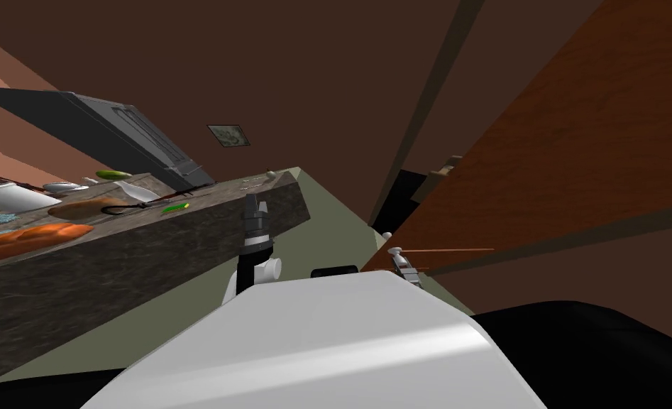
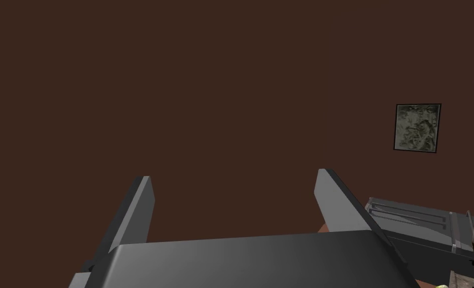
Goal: Pull the door open
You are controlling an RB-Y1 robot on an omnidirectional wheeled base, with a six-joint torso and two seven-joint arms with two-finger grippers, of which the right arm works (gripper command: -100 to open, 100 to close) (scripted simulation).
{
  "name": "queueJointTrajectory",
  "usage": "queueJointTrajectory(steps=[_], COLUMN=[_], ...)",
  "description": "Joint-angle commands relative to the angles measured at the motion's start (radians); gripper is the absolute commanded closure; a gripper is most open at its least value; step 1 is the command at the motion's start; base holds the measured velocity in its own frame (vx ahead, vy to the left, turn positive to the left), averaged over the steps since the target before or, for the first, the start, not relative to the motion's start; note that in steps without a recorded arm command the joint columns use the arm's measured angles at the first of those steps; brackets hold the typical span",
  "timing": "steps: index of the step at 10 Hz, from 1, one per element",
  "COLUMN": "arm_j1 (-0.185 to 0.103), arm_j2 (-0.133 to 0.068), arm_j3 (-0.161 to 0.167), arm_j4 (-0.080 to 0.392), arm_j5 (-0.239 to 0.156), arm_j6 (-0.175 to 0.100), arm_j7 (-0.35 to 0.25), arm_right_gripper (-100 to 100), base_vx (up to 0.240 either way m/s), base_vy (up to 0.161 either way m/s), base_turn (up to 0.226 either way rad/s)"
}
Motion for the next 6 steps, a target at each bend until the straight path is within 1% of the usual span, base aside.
queueJointTrajectory(steps=[1, 4, 5, 6], arm_j1=[-0.007, -0.021, -0.020, -0.026], arm_j2=[-0.002, -0.008, -0.007, -0.010], arm_j3=[0.008, 0.016, 0.014, 0.019], arm_j4=[0.010, 0.027, 0.022, 0.031], arm_j5=[0.006, 0.012, 0.010, 0.013], arm_j6=[-0.005, -0.010, -0.006, -0.009], arm_j7=[-0.010, -0.025, -0.021, -0.028], arm_right_gripper=[100, 100, 100, 100], base_vx=[-0.199, -0.192, -0.093, -0.110], base_vy=[-0.027, -0.036, -0.008, -0.017], base_turn=[0.085, 0.099, 0.026, 0.090])
